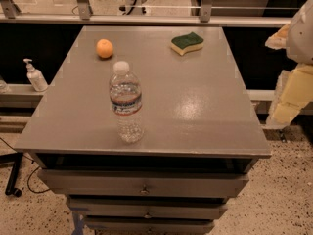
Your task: Knock water bottle over
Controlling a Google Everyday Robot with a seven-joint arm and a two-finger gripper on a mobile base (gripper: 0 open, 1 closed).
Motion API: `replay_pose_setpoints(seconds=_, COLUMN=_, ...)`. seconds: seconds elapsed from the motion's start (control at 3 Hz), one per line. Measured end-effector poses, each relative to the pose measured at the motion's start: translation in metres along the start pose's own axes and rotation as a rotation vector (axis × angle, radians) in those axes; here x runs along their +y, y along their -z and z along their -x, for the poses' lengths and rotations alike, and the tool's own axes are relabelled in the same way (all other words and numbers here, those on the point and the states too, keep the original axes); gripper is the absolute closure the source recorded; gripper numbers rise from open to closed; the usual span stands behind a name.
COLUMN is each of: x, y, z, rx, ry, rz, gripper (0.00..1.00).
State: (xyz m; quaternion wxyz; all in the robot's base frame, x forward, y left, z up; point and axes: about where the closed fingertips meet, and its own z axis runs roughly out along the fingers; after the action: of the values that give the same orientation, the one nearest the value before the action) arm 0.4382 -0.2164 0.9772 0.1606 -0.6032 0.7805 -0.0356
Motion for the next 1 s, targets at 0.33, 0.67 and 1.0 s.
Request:
replay_pose_setpoints(seconds=0.33, x=0.0, y=0.0, z=0.0, rx=0.0, ry=0.0, rz=0.0, gripper=0.0)
replay_pose_setpoints(seconds=0.67, x=0.001, y=0.0, z=0.002, rx=-0.017, ry=-0.007, rz=-0.001, gripper=0.0)
replay_pose_setpoints(seconds=1.0, x=0.007, y=-0.014, z=0.02, rx=-0.115, ry=-0.024, rz=0.031, gripper=0.0)
